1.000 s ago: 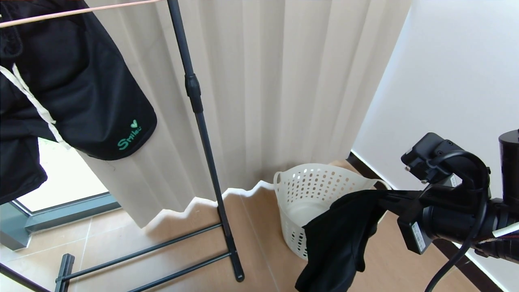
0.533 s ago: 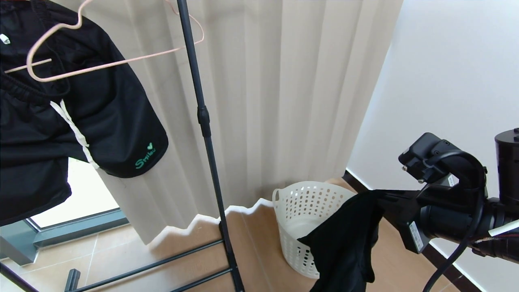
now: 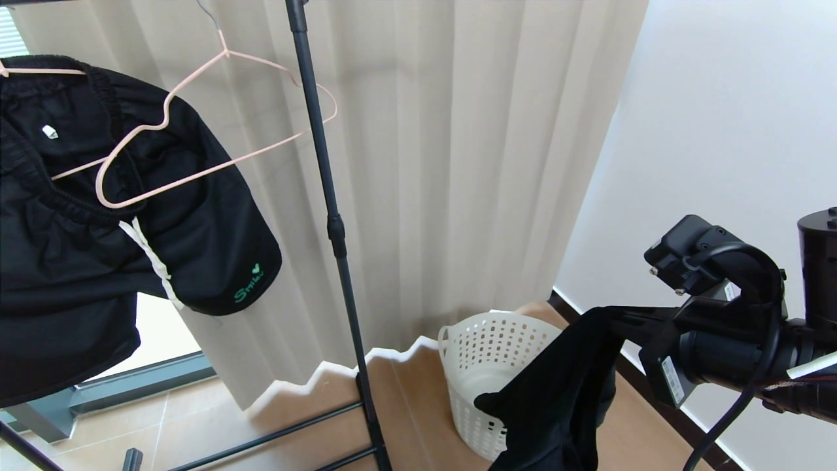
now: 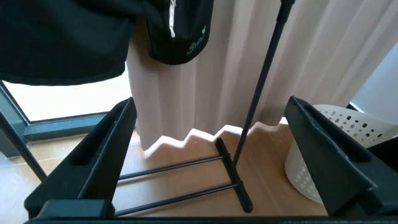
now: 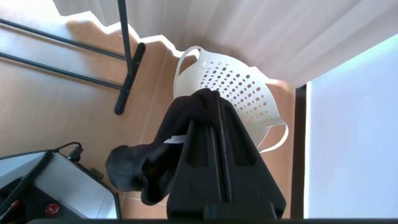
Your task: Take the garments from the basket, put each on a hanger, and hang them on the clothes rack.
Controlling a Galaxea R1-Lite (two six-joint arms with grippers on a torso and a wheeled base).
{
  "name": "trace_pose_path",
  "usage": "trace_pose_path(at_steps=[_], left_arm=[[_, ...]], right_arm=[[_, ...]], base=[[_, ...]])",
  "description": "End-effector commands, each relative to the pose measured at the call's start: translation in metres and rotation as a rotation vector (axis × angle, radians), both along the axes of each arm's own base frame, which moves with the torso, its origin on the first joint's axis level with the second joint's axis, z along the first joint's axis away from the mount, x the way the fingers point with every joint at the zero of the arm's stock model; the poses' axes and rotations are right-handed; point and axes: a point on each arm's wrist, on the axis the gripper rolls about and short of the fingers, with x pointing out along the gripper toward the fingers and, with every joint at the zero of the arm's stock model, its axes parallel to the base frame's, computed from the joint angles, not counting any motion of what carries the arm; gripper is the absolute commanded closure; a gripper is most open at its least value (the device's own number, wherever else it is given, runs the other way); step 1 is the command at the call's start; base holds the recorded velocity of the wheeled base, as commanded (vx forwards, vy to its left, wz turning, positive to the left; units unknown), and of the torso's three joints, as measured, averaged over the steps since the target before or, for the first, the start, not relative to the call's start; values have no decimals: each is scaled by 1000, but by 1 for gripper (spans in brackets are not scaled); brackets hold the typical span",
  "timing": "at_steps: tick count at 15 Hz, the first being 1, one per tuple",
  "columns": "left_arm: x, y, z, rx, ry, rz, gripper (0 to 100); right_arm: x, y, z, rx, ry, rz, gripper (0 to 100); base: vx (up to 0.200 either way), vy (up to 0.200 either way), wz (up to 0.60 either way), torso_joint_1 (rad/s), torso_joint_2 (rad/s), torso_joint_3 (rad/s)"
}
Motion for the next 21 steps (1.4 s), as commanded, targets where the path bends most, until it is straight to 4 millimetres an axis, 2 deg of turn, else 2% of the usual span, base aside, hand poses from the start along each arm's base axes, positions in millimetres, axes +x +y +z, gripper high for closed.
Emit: trace_pose_path(at_steps=[1,9,21], left_arm=[[0,0,0,-3,0,0,0],[0,0,0,-3,-2,2,0],[0,0,0,-1,-2,0,0]], right_arm=[[0,0,1,1,-3,-2,100],[0,0,-1,-3,2,-2,100],[-2,-2,-3,-12,3,-1,100]], base=[[0,0,0,139,-481,-334],[0,0,0,171,-497,-328],[0,0,0,229,-549,-321]])
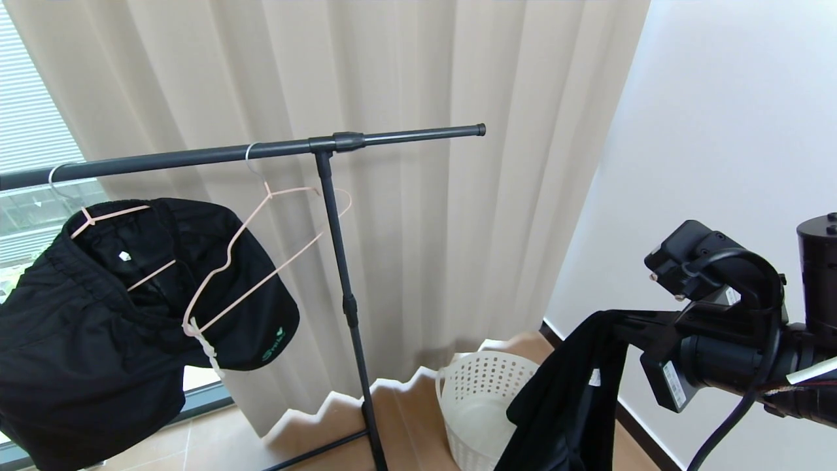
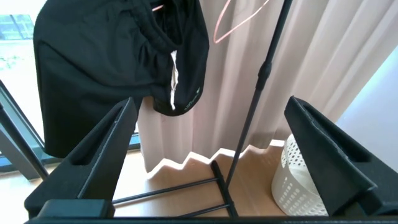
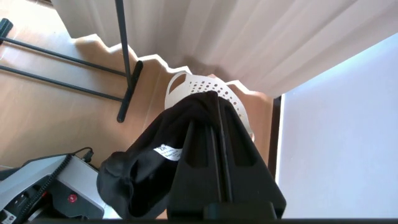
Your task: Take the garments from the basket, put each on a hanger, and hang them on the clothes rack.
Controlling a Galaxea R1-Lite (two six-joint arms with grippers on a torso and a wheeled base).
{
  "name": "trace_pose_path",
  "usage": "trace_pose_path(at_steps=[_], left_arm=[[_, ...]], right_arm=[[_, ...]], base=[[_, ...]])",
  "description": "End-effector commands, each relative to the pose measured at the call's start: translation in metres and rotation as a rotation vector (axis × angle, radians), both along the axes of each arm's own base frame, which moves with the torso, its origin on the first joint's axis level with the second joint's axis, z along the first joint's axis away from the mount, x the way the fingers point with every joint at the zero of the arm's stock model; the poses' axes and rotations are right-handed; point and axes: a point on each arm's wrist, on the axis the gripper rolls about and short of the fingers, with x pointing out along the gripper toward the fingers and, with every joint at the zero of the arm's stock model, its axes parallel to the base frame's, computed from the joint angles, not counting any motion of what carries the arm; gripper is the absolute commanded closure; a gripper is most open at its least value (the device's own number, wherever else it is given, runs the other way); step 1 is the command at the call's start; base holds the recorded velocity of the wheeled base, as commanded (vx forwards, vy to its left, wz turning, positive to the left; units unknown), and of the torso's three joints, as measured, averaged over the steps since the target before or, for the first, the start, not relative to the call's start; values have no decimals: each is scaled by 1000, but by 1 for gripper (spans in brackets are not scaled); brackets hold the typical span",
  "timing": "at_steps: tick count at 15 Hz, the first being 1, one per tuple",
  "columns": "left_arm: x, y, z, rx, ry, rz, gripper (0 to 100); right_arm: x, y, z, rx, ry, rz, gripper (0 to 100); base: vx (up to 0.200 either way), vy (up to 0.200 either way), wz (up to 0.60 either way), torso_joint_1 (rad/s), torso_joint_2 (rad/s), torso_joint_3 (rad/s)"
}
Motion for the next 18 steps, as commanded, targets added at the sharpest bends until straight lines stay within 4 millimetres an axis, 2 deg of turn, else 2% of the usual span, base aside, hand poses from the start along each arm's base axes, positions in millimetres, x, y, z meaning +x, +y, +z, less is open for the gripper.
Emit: trace_pose_path(at_steps=[1,5,11,18], left_arm=[[0,0,0,0,0,0,0],[0,0,0,-2,-1,0,0],[0,0,0,0,0,0,0],[0,0,0,0,0,0,0]], right_arm=[[-1,0,1,1,-3,1,100],[-2,-1,2,5,-9,1,100],[-5,-3,4,14,-18,0,100],[-5,-4,4,12,-17,2,100]], base=[[0,0,0,188,-393,-217],[0,0,0,173,-376,-205],[0,0,0,9,-18,-12],[0,0,600,6,2,-2]])
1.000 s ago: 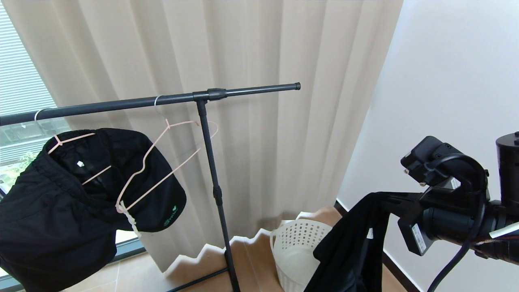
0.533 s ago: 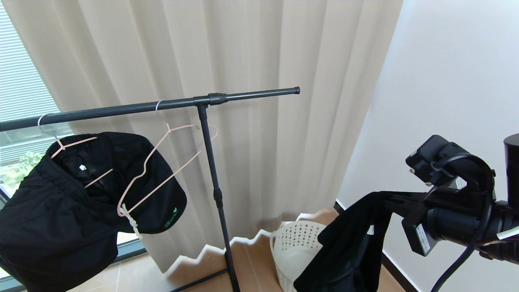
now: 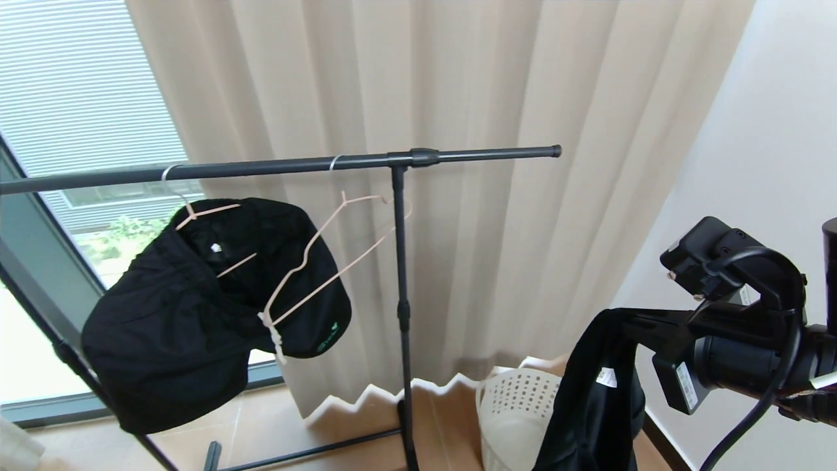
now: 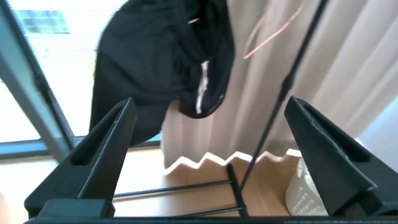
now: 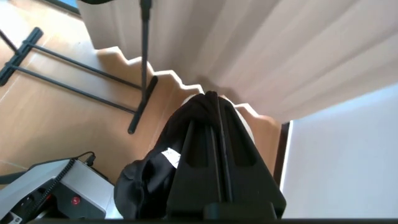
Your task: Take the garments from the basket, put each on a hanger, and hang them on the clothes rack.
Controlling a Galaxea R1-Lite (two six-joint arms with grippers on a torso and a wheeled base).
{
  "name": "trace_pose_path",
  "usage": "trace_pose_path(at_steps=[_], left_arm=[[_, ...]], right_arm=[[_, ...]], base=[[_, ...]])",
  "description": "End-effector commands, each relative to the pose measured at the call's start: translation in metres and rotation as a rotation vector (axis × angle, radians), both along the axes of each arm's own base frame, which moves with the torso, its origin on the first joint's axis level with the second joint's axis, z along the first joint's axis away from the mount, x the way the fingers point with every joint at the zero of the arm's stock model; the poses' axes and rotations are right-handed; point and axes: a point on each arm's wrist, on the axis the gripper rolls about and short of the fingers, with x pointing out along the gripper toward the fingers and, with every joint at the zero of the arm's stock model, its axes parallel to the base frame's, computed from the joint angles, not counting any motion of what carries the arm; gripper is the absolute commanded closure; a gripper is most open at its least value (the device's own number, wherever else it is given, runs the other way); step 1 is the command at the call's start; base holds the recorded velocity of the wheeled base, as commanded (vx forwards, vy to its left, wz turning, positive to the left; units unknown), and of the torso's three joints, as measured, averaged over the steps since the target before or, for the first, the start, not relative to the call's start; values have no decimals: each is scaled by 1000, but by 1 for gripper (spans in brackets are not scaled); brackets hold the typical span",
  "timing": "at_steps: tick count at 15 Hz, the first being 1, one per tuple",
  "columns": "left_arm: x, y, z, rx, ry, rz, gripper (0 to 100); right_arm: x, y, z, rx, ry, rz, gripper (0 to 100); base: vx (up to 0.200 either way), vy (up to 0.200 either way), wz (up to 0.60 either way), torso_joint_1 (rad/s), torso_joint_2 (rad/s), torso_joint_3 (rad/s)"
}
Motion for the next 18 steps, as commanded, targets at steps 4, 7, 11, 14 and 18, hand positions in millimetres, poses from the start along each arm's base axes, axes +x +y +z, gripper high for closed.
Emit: trace_pose_path(at_steps=[4,7,11,14,18], left_arm=[[0,0,0,-1,1,-1,0],[0,0,0,-1,1,-1,0],[0,0,0,-1,1,-1,0],[0,0,0,1,-1,-1,0],[0,0,0,1,-1,-1,0]], right_arm=[[0,0,-1,-1,3,-1,100],[0,0,-1,-1,3,-1,100],[0,0,0,0,0,-1,100],[-2,-1,2,6,-7,-1,100],[-1,-1,1,4,-5,-1,100]], base=[[-50,0,0,1,1,1],[-200,67,0,6,2,1],[-50,200,0,-8,-2,6],[0,0,0,0,0,0],[0,0,0,0,0,0]])
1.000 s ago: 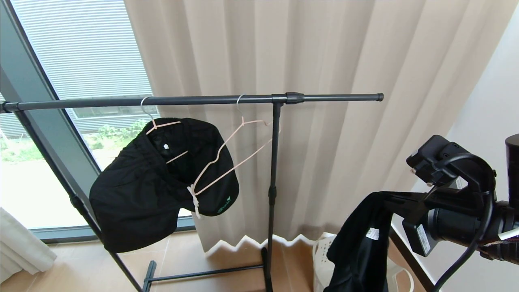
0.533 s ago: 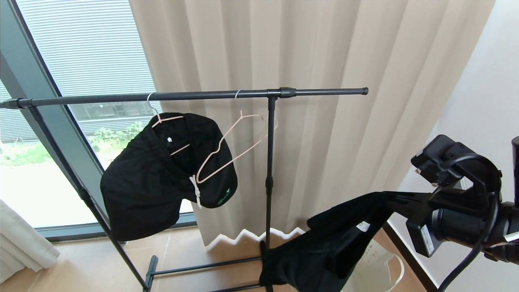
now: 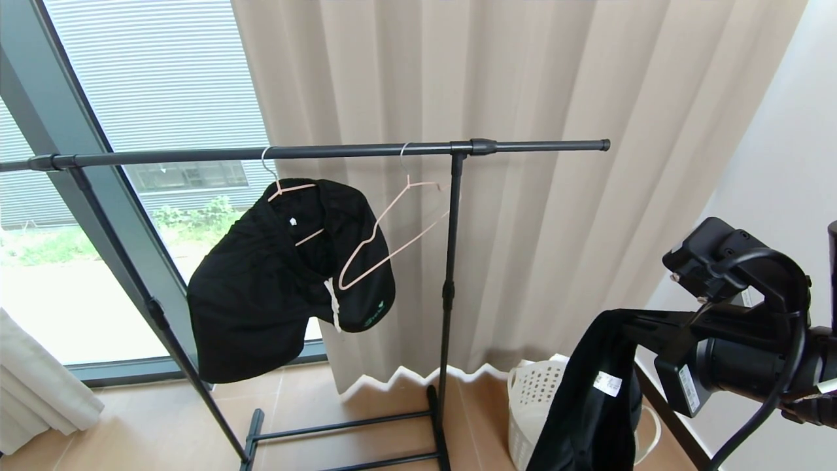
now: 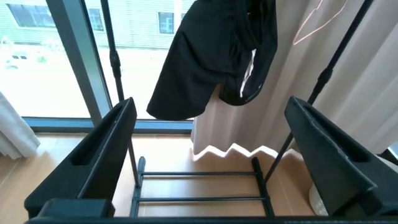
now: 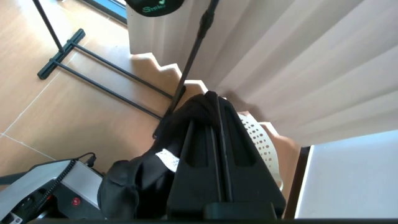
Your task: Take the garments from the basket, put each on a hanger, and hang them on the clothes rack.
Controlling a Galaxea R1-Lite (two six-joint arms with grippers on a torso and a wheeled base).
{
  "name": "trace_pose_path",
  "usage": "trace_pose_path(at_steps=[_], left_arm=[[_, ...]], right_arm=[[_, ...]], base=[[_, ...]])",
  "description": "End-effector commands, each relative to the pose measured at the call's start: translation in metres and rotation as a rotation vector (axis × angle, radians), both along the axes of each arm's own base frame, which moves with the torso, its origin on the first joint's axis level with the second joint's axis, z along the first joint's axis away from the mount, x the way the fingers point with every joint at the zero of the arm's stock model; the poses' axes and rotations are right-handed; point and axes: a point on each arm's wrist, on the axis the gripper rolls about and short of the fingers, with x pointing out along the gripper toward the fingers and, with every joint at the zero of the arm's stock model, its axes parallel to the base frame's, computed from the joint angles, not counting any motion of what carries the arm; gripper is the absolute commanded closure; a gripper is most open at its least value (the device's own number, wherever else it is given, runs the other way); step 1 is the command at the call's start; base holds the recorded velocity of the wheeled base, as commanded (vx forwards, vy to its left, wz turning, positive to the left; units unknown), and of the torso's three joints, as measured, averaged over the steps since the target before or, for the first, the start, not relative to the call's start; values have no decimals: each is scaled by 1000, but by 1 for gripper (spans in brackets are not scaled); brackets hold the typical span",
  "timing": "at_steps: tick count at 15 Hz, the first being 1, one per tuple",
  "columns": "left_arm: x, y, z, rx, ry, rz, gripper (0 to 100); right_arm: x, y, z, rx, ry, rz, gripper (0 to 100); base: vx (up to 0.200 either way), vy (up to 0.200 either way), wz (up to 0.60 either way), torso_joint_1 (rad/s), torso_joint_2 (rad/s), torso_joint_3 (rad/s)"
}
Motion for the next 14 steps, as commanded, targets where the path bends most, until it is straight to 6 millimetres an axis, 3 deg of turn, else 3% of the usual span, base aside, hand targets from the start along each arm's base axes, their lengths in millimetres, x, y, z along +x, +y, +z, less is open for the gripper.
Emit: trace_pose_path(at_steps=[1,9,12,13,14], left_arm=[[0,0,0,0,1,0,0],[0,0,-1,56,15,2,0],[9,-1,4,41,135,65,0],[19,-1,18,9,208,73,0],[34,-1,46,-73,238,24,0]], right_arm=[[0,0,-1,-3,2,1,100],[0,0,-4,-11,13,1,100],[-1,-1,-3,-10,7,3,100],[-3,-1,0,4,-11,9,100],[-3,0,2,15,-27,14,100]], base=[[0,0,0,0,0,0],[0,0,0,0,0,0],[0,0,0,0,0,0],[0,0,0,0,0,0],[0,0,0,0,0,0]])
